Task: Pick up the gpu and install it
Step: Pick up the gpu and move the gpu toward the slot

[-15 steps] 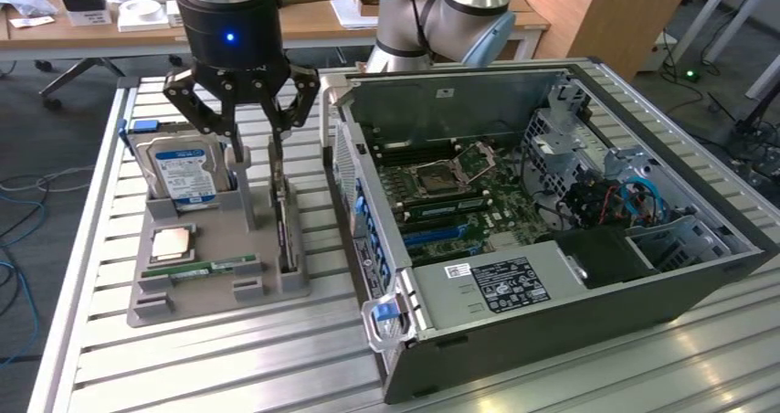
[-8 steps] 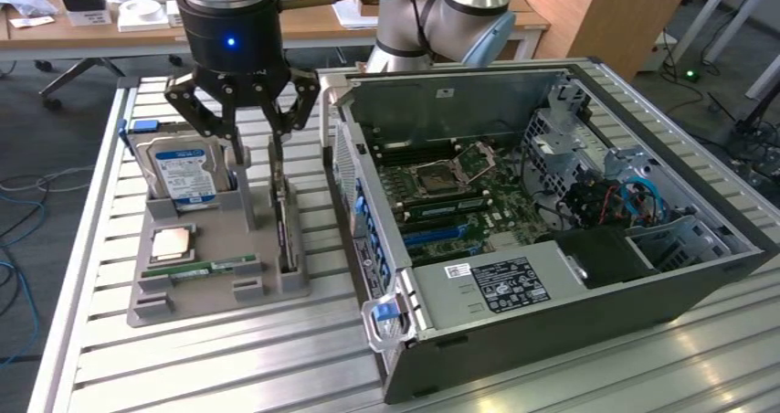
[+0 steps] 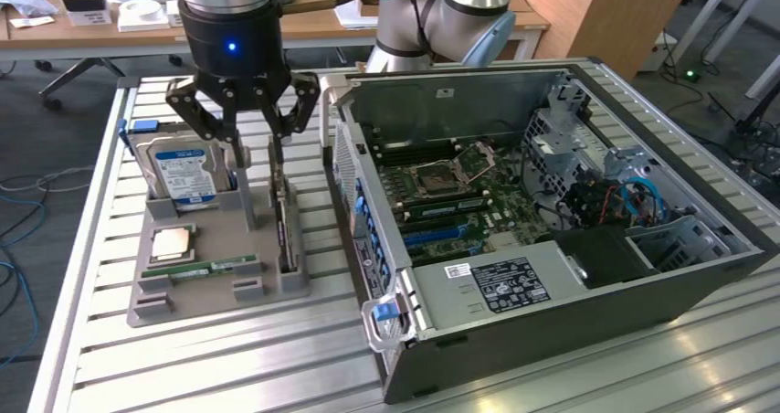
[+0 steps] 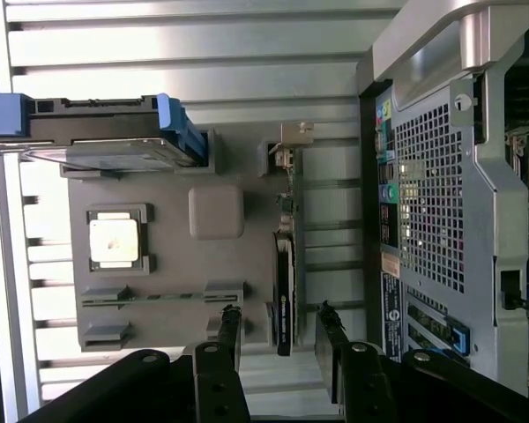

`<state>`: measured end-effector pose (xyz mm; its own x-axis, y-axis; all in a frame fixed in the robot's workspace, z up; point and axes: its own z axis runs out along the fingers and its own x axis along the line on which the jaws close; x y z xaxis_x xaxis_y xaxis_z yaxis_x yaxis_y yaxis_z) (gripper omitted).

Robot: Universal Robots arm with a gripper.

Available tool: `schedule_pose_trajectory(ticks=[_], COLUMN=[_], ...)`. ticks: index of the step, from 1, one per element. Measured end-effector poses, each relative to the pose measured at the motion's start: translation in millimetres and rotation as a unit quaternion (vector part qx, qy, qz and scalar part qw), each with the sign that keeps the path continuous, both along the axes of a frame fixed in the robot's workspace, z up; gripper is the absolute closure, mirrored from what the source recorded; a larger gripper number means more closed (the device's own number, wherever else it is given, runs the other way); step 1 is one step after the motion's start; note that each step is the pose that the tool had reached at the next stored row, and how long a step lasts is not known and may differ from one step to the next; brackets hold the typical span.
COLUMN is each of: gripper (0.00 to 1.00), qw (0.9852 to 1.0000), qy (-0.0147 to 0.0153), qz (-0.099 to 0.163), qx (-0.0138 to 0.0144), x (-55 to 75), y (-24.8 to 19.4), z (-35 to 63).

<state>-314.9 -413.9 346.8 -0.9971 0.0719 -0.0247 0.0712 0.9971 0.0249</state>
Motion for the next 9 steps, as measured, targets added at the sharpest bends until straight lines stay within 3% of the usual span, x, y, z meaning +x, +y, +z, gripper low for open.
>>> schedule_pose_trajectory(ticks=[9], gripper=[0.53], qw=[1.0], qy=[0.0], qz=[0.0], qx=[0.0], x=[0.0], y=[0.0], z=[-2.6])
